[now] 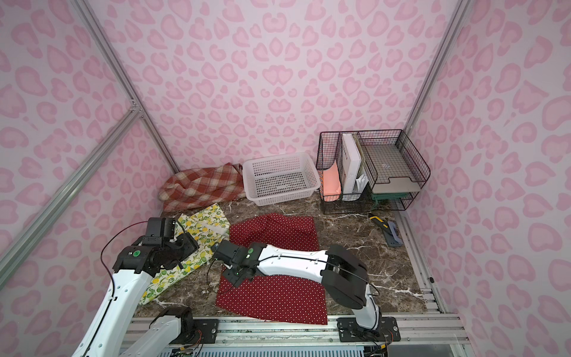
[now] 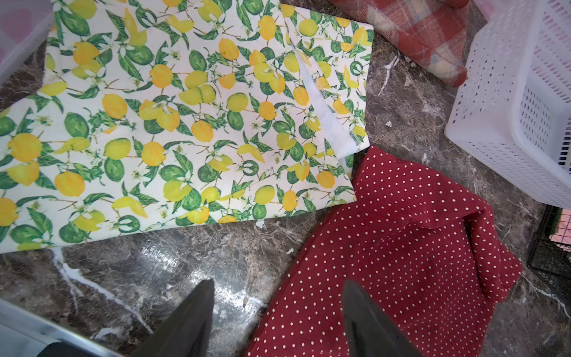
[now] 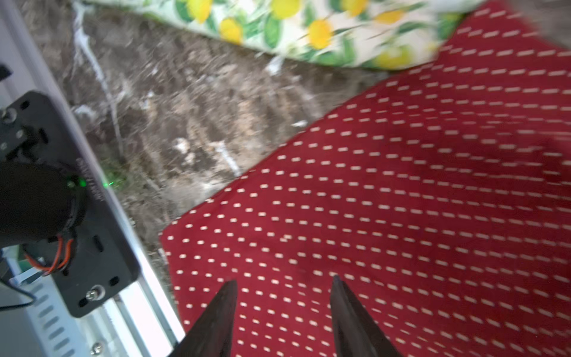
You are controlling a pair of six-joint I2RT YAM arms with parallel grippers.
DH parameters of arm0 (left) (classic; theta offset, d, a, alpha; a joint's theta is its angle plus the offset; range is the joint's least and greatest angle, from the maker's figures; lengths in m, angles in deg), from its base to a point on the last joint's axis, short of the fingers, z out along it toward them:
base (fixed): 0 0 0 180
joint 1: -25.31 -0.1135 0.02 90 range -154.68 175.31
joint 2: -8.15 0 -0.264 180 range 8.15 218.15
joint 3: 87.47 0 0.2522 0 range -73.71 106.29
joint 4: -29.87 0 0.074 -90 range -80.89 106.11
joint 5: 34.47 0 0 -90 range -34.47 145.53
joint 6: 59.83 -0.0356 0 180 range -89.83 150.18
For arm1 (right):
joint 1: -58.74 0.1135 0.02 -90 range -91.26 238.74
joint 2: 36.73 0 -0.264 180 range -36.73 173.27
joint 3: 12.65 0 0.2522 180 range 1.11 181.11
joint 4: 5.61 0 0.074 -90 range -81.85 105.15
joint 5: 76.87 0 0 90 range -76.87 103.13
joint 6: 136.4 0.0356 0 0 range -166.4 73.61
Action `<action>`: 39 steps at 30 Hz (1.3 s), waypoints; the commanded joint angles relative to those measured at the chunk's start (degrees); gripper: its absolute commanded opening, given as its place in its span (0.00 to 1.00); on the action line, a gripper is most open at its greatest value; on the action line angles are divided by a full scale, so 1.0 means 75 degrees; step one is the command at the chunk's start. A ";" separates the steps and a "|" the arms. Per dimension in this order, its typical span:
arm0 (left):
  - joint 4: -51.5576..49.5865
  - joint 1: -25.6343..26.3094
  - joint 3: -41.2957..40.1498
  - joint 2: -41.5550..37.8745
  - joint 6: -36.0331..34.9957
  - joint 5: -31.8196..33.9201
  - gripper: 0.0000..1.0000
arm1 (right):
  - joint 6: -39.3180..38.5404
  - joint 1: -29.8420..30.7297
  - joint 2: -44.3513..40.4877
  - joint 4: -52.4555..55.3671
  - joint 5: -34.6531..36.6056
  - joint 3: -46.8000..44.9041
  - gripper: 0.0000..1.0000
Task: Roll up the skirts
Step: Flatten out the skirt at the center of the board.
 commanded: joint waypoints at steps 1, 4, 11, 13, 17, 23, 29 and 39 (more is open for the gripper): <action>0.0527 -0.0009 -0.0015 0.0268 0.0115 -0.0403 0.68 | -0.0214 -0.0873 -0.0348 0.0215 0.1404 -0.0401 0.51; 0.0677 -0.0018 0.0075 0.0750 0.0362 -0.0667 0.67 | -0.0407 -0.1871 -0.0197 0.0336 0.2759 -0.0582 0.48; 0.1191 -0.0009 0.0292 0.1768 0.0322 -0.1298 0.65 | -0.0670 -0.3672 0.0031 -0.0428 0.3807 -0.1079 0.41; 0.1224 -0.0010 0.0368 0.1950 0.0288 -0.1310 0.65 | -0.0814 -0.3917 0.0167 -0.0508 0.3649 -0.1140 0.39; 0.1250 -0.0010 0.0496 0.2224 0.0249 -0.1300 0.65 | -0.1008 -0.4029 0.0313 -0.0710 0.3360 -0.1529 0.37; 0.1290 -0.0009 0.0548 0.2428 0.0267 -0.1369 0.65 | -0.1032 -0.4111 0.0438 -0.0849 0.2849 -0.1665 0.33; 0.1272 -0.0011 0.0548 0.2476 0.0248 -0.1335 0.65 | -0.0967 -0.4136 0.0525 -0.0798 0.3162 -0.1609 0.32; 0.1382 -0.0009 0.0442 0.2542 0.0272 -0.1398 0.65 | -0.0981 -0.4030 -0.0468 -0.0440 0.2385 -0.1837 0.39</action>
